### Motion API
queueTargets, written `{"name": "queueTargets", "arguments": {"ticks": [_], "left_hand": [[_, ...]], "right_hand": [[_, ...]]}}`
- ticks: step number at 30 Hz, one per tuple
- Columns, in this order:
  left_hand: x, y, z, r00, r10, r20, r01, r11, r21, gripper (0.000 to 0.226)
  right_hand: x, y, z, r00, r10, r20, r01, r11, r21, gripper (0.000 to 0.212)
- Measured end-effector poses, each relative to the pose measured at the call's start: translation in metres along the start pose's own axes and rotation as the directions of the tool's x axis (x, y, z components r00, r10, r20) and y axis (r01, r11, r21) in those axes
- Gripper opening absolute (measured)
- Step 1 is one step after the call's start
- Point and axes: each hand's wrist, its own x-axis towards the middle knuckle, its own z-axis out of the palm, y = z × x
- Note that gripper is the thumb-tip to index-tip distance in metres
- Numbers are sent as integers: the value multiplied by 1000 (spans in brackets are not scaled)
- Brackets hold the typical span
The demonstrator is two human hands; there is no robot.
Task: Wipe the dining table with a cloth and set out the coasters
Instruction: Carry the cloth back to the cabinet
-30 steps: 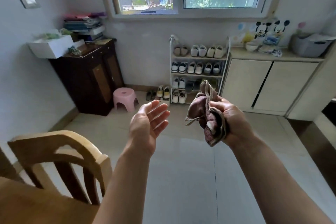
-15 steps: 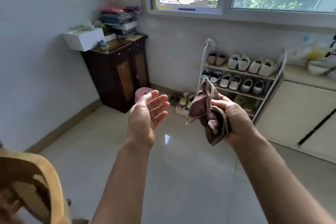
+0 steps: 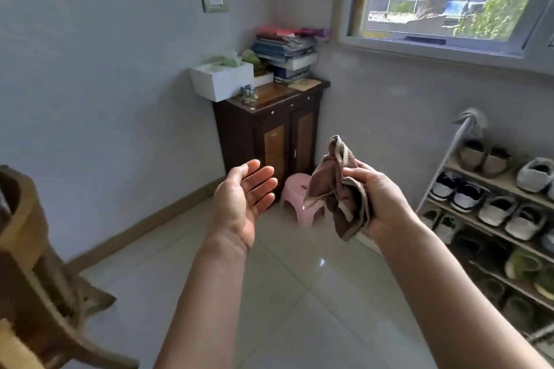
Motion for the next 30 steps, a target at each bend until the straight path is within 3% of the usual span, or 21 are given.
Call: {"name": "queueTargets", "arguments": {"ticks": [9,21,25,30], "left_hand": [[152,46,-2,993,65,-96,-67,998,-21,21],[377,61,17,954,33,-299,-65,993,-97,20],[469,75,41,932,21,-362,-59,994,-95,19],[568,93,62,904,-5,-428,-54,990,-126,18]], "right_hand": [[170,-6,69,994,75,76,-71,996,-48,36],[427,-1,115,959,224,175,-206,972,-115,36],[530,-11,133,957,254,142,-239,964,-120,39],[640,-17,155,945,321,65,-315,945,-83,26]]}}
